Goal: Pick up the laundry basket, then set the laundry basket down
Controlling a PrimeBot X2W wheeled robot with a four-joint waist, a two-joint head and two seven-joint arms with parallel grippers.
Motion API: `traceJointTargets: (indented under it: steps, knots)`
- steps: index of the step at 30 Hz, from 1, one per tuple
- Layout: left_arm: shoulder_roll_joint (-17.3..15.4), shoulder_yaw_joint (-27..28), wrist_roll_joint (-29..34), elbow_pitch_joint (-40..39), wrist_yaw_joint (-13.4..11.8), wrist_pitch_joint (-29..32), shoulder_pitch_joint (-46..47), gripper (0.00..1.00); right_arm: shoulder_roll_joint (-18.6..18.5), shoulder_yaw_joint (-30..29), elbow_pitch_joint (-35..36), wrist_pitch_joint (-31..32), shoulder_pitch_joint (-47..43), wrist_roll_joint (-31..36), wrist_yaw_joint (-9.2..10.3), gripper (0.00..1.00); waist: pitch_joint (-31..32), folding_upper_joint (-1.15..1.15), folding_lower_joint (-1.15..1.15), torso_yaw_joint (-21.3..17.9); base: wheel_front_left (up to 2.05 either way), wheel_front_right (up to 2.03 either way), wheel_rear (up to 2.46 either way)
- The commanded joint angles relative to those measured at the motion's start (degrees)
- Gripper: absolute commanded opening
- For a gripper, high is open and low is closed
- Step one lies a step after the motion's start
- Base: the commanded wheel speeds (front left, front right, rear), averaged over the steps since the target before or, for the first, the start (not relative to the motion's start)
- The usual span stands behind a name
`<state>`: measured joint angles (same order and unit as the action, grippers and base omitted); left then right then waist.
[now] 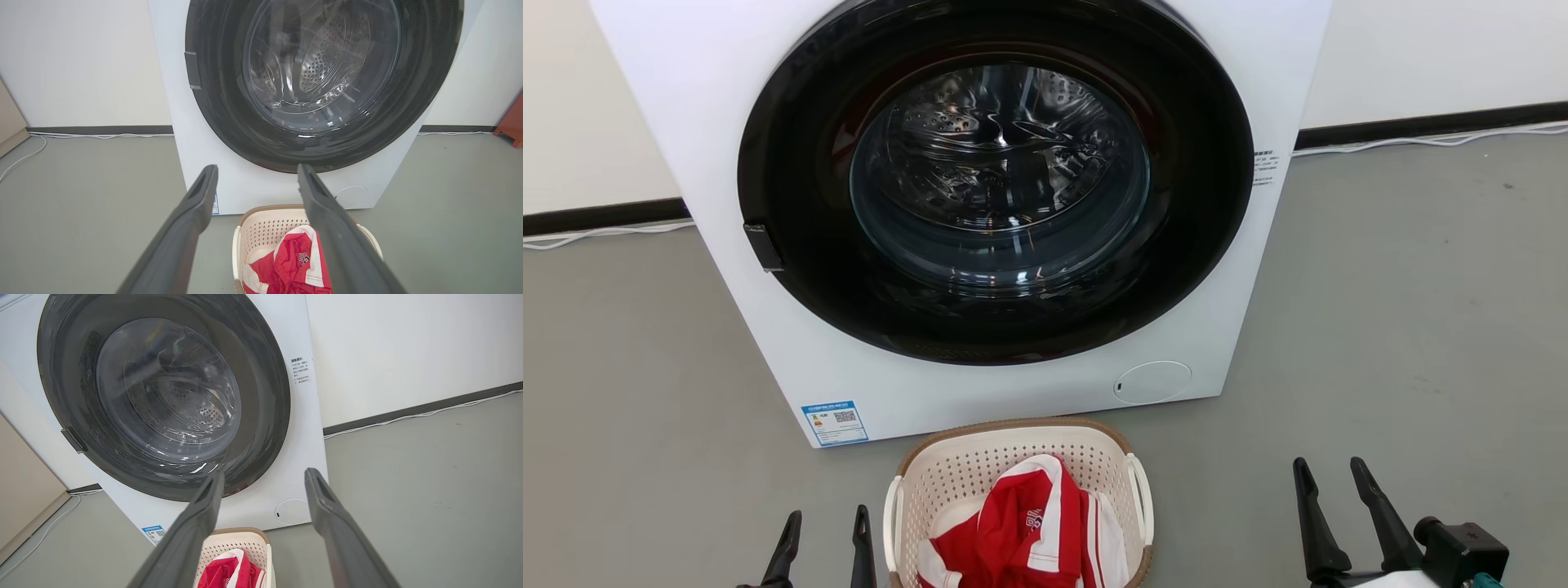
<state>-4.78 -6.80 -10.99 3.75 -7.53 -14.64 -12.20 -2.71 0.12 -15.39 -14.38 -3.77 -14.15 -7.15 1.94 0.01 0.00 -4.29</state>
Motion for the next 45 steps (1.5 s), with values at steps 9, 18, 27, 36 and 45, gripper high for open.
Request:
traceJointTargets:
  steps: [9,18,27,36,45]
  knots:
    - [0.0,1.7,1.5,-1.8,0.3,-0.4,1.6,1.0,-0.2,0.8,2.2,-0.6,1.2,-0.1,-0.34,1.0,-0.1,-0.01,0.0,0.2,0.0,0.0,0.0]
    - [0.0,-0.2,-0.4,0.8,0.3,0.3,-0.1,0.0,0.1,-0.2,-1.1,0.4,-0.2,-1.8,0.07,0.0,-0.4,-0.01,0.01,0.3,0.0,0.0,0.0]
    - [-0.2,0.5,-6.8,1.6,1.3,1.6,1.3,0.0,-0.1,-0.5,-0.9,1.8,0.5,-7.6,0.04,0.0,-0.5,-0.01,0.01,0.6,0.0,0.0,0.0]
    - [-0.3,1.1,-13.0,2.5,2.5,2.9,2.7,0.0,-0.3,-0.8,-0.8,3.2,1.3,-13.3,0.01,0.0,-0.6,-0.01,0.0,0.9,0.0,0.0,0.0]
    - [-0.4,1.7,-18.5,3.2,3.4,4.0,4.0,0.0,-0.4,-1.1,-0.6,4.5,1.9,-18.4,-0.02,0.0,-0.7,-0.01,0.0,1.2,0.0,0.0,0.0]
